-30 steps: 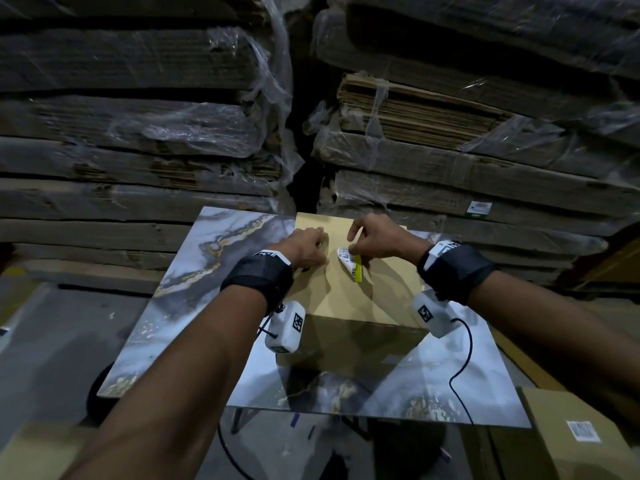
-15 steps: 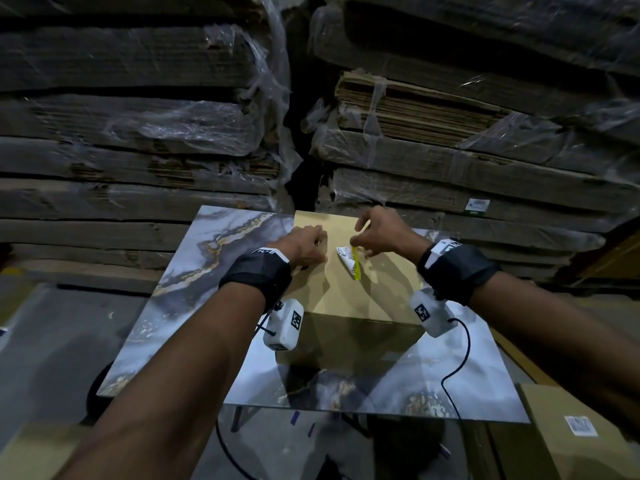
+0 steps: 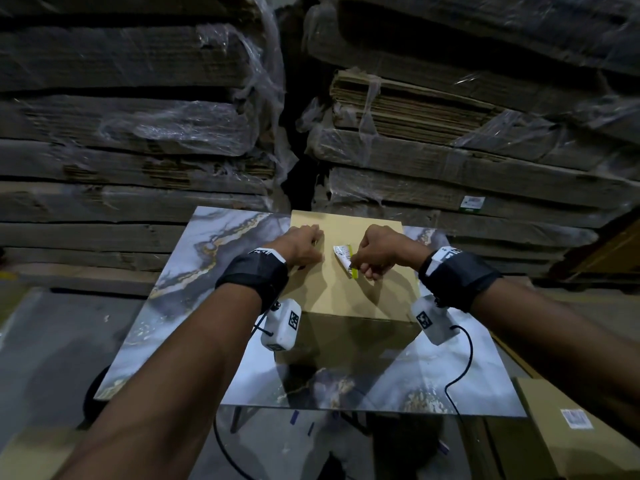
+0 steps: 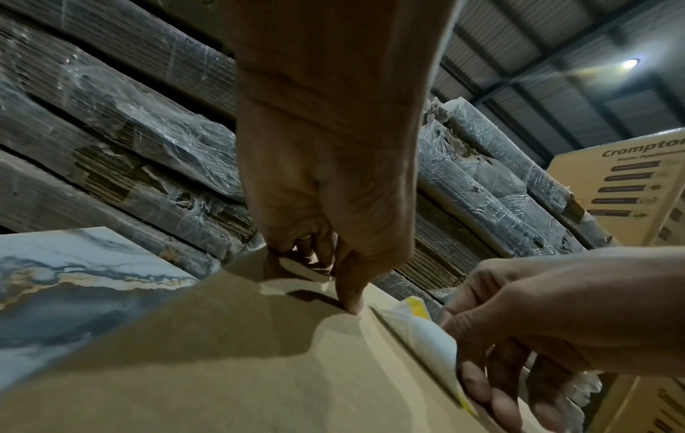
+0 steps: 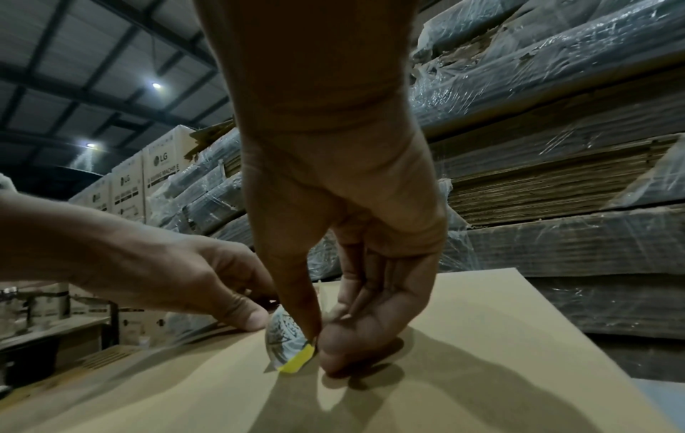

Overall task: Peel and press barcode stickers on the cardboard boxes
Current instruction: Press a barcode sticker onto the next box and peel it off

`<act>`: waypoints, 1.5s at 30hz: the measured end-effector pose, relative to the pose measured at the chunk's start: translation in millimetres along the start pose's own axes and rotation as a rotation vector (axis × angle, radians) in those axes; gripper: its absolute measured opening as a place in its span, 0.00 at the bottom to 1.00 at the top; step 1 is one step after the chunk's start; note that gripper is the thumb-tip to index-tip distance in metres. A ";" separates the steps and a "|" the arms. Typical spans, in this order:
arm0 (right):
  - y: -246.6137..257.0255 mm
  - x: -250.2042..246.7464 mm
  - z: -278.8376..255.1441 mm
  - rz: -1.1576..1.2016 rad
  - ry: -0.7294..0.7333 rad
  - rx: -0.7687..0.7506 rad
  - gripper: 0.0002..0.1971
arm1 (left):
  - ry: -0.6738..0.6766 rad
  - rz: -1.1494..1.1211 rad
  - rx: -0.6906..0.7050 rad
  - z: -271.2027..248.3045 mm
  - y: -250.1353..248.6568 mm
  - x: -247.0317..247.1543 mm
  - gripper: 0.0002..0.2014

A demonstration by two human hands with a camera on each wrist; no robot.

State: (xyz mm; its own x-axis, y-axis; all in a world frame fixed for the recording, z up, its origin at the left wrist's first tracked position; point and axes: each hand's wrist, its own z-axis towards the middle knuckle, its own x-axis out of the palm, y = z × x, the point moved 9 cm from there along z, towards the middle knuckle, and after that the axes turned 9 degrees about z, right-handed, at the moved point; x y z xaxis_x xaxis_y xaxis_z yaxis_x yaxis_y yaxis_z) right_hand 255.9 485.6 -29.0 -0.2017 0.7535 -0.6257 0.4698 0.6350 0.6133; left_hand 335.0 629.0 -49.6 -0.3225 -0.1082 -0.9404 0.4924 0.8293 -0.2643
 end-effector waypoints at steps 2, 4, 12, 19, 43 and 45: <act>-0.7 0.7 -2.0 -0.038 0.008 0.043 0.05 | 0.007 -0.006 -0.003 -0.6 0.7 1.4 0.32; -1.4 1.2 -3.0 -0.056 0.021 0.063 0.06 | 0.015 -0.007 -0.001 -1.0 0.3 2.0 0.32; -3.5 4.5 0.0 -0.064 0.044 0.024 0.11 | 0.025 0.002 0.002 -4.1 -2.0 -1.0 0.31; -5.0 8.0 -1.5 0.050 0.069 0.062 0.12 | 0.081 0.023 0.032 -7.9 -11.3 2.1 0.31; -7.4 10.6 -19.4 -0.012 -0.062 0.071 0.08 | 0.195 0.184 0.068 -22.2 -17.9 27.2 0.35; -6.9 10.9 -18.9 0.008 -0.061 0.081 0.11 | 0.200 0.190 0.072 -21.1 -17.2 27.3 0.35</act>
State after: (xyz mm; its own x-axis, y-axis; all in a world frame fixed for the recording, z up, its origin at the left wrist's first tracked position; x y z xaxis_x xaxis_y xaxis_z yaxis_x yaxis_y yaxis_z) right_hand 234.3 492.6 -30.9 -0.1463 0.7455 -0.6502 0.5400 0.6109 0.5789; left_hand 300.8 623.4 -66.2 -0.3684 0.1621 -0.9154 0.6135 0.7822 -0.1084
